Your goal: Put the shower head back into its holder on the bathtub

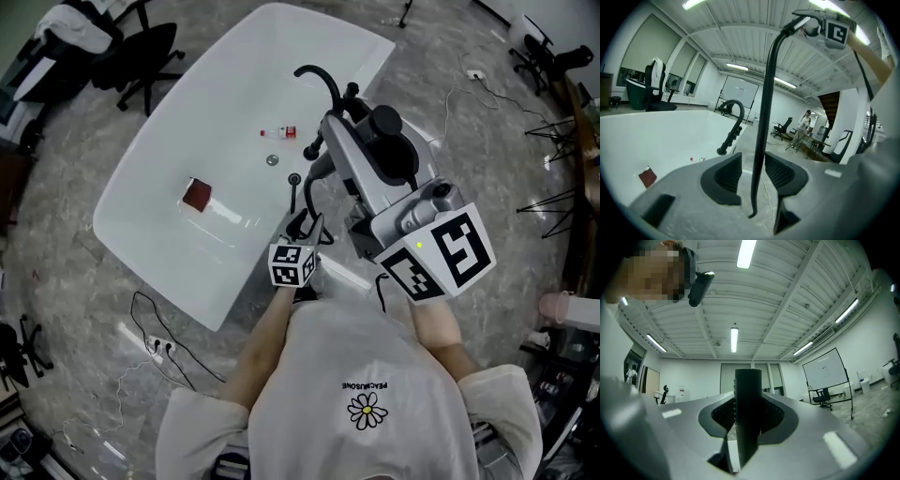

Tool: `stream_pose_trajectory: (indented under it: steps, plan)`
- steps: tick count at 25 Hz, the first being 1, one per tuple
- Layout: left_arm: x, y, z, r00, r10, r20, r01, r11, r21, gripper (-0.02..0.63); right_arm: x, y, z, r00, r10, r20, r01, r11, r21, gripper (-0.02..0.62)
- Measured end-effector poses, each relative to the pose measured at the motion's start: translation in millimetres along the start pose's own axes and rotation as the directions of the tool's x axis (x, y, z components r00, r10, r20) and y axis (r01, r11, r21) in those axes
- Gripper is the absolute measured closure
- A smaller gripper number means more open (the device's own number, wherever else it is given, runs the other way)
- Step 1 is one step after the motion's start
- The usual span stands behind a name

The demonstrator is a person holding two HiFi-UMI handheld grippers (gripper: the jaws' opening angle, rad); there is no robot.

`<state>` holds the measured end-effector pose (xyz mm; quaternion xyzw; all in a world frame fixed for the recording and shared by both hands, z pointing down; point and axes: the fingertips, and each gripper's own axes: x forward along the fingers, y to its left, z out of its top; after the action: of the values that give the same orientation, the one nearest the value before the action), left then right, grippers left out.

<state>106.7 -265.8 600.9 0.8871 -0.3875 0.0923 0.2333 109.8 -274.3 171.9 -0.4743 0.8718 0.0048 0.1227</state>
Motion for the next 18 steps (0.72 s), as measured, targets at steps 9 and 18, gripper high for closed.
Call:
stream_pose_trajectory:
  steps: [9,18]
  plan:
    - [22.6,24.4,-26.7,0.993,0.028,-0.118,-0.029,1.000,-0.008,0.549,-7.2,-20.3,30.7,0.997,-0.045,0.065,0.043,0.999,0.029,0.483]
    - [41.8,0.8,-30.5,0.990,-0.071,-0.118,0.067,0.997,-0.039,0.442,-14.7,-19.5,38.2,0.991,-0.068,0.111,0.059,0.994,0.088,0.483]
